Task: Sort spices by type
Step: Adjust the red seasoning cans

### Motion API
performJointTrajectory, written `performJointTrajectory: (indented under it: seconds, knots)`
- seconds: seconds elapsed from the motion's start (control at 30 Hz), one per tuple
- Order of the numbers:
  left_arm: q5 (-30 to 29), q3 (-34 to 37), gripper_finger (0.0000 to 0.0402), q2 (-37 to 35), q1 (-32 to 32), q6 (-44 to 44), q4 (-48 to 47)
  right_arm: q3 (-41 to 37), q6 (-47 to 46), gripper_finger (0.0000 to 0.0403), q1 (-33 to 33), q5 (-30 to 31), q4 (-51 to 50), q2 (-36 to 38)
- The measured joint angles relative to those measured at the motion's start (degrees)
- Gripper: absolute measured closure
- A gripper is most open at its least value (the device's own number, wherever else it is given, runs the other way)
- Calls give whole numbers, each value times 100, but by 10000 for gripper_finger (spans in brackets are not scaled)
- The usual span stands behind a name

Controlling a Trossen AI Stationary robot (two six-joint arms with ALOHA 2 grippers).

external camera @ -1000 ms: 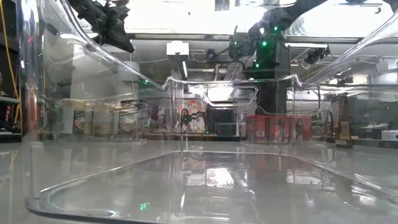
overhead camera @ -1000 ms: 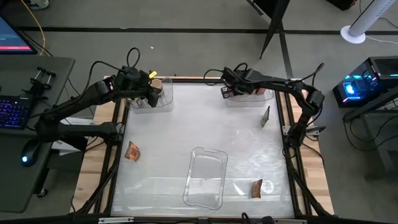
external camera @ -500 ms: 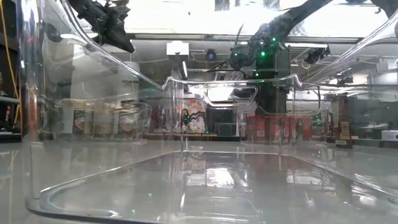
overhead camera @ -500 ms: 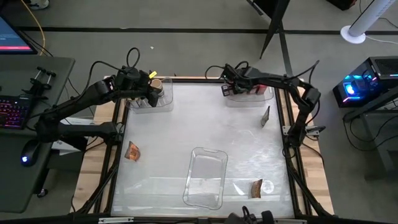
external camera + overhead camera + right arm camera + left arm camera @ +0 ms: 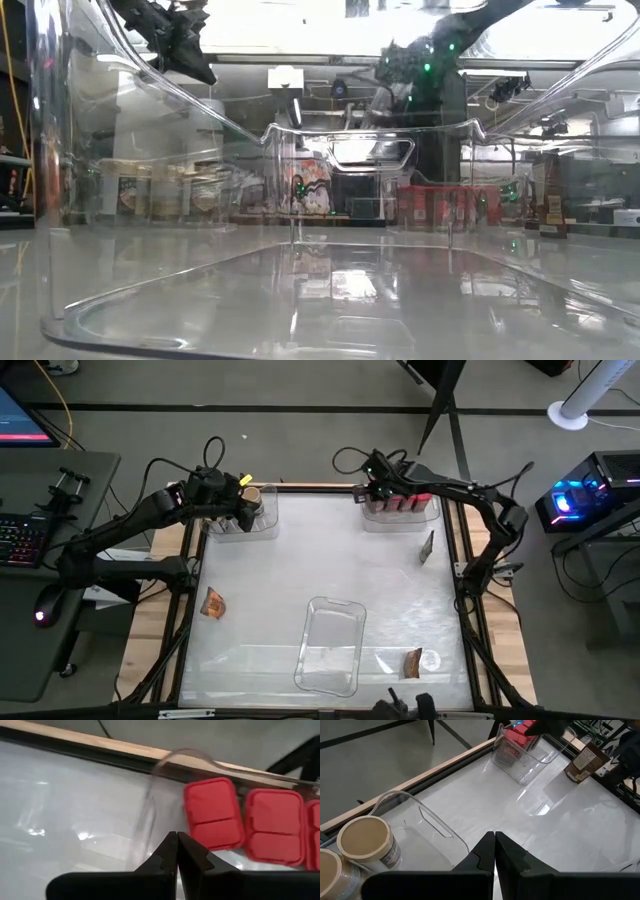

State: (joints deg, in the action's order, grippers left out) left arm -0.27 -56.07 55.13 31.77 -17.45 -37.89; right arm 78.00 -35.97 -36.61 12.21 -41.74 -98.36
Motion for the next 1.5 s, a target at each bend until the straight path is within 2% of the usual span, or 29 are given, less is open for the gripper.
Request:
performJointTrajectory:
  seconds: [0.13,0.4,0.77,0.87,1.03,1.37,1.5]
  knots:
    - [0,0,401,-1,0,0,1,-10,-109,402,-196,-13,-55,-294]
    - [2,0,401,-2,-4,-48,0,-11,-63,403,-203,-184,551,-402]
    - [2,0,402,-1,-4,-49,9,-9,-1,403,-320,-404,591,-839]
    - [2,0,401,-2,-4,-50,7,-9,-46,403,-297,-237,598,-866]
    - [2,0,402,-2,-4,-52,7,-7,-266,403,-229,399,604,-807]
    - [2,0,401,-2,-4,-48,2,-7,-176,403,-134,478,822,-584]
    - [2,0,401,-2,-4,-46,-4,-7,207,403,-84,436,233,-208]
